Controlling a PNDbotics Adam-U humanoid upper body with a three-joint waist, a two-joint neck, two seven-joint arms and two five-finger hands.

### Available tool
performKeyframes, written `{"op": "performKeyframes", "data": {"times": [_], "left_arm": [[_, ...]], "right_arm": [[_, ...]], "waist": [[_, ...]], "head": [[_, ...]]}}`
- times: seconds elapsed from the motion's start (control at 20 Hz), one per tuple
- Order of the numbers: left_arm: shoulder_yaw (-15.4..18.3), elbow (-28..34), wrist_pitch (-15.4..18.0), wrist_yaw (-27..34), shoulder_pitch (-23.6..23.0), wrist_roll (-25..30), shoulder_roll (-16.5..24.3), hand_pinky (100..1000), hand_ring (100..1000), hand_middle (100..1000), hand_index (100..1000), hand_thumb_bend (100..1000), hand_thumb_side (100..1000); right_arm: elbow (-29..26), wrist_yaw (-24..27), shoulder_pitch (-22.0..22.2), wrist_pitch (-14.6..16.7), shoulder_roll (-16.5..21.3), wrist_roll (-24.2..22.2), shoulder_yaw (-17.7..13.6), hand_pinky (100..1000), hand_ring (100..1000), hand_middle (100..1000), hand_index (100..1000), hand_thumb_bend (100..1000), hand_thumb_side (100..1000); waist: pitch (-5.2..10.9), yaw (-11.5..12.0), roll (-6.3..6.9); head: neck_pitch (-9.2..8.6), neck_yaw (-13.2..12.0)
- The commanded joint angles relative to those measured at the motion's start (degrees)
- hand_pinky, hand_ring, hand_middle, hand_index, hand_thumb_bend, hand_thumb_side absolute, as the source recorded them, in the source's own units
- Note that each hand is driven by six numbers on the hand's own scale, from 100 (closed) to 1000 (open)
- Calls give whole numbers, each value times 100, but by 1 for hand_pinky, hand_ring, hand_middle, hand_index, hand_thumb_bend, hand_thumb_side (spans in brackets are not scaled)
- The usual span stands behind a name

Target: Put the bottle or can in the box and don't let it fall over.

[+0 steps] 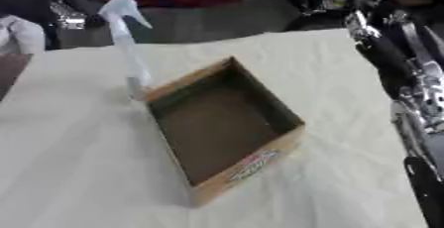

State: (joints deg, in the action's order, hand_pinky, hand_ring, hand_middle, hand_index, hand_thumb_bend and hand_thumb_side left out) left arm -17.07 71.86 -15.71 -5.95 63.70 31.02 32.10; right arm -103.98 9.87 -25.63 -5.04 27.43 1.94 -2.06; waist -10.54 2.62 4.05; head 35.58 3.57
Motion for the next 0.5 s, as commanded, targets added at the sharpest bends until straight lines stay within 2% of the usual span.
{"op": "performKeyframes", "data": {"times": [0.05,0.25,0.5], "left_arm": [[119,-25,74,-132,172,7,50,786,856,872,881,527,231],[147,-122,99,-157,228,40,-12,786,857,874,881,526,233],[194,-289,111,-235,289,48,-93,785,858,877,881,519,243]], "right_arm": [[-76,19,-78,13,62,-34,-14,885,956,1000,887,100,529],[-80,14,-89,12,62,-51,-4,886,956,1000,888,100,529],[-89,11,-111,10,61,-61,0,886,957,1000,888,100,529]], "waist": [[57,-3,-18],[18,-18,-11],[-37,-60,0]], "head": [[-75,-30],[-127,-52],[-309,-60]]}}
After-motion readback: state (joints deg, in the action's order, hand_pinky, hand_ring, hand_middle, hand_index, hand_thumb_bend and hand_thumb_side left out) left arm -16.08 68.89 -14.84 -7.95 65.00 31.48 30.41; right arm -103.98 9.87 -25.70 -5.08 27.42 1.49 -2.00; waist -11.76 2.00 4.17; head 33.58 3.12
